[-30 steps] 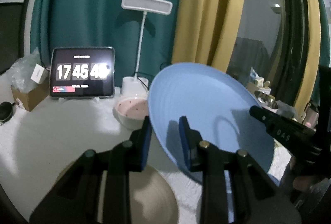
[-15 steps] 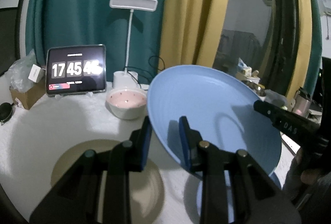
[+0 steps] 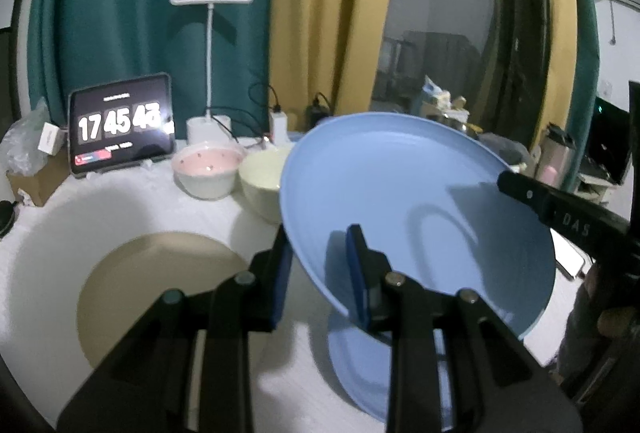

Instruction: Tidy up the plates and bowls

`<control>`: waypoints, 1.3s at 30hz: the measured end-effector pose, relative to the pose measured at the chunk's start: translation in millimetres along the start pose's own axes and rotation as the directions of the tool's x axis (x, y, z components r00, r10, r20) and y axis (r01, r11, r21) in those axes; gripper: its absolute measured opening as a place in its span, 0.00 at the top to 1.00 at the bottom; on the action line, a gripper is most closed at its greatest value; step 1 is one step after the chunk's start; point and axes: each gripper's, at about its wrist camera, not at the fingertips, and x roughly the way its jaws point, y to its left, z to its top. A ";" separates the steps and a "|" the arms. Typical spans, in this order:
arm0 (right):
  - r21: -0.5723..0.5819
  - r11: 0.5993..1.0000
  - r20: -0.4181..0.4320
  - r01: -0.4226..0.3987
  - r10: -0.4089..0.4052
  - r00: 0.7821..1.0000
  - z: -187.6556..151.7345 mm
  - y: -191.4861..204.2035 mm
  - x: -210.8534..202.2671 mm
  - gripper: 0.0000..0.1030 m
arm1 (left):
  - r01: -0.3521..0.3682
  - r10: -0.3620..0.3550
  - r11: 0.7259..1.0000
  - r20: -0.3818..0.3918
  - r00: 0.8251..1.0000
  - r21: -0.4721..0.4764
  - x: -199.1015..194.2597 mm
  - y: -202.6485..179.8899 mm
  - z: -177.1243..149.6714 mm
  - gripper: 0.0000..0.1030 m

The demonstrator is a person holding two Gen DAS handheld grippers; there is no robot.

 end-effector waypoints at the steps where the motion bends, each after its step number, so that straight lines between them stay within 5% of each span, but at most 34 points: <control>1: 0.005 1.000 -0.009 0.006 -0.005 1.000 -3.6 -3.6 -1.4 0.85 | 0.006 -0.006 1.000 -0.010 1.000 0.007 0.9 -3.5 -2.9 0.73; 24: 0.063 0.996 -0.190 0.066 -0.053 0.980 -77.2 -33.8 6.6 0.85 | 0.030 0.000 0.989 -0.203 0.979 0.148 25.6 -31.9 -68.1 0.72; 29: 0.043 0.997 -0.196 0.070 -0.061 0.979 -82.3 -33.1 8.8 0.85 | 0.017 0.017 0.984 -0.188 0.982 0.177 20.4 -33.5 -73.3 0.70; 39: 0.037 0.997 -0.238 0.075 -0.064 0.969 -93.8 -35.9 12.9 0.85 | 0.048 -0.015 0.988 -0.221 0.975 0.146 16.7 -22.0 -78.9 0.54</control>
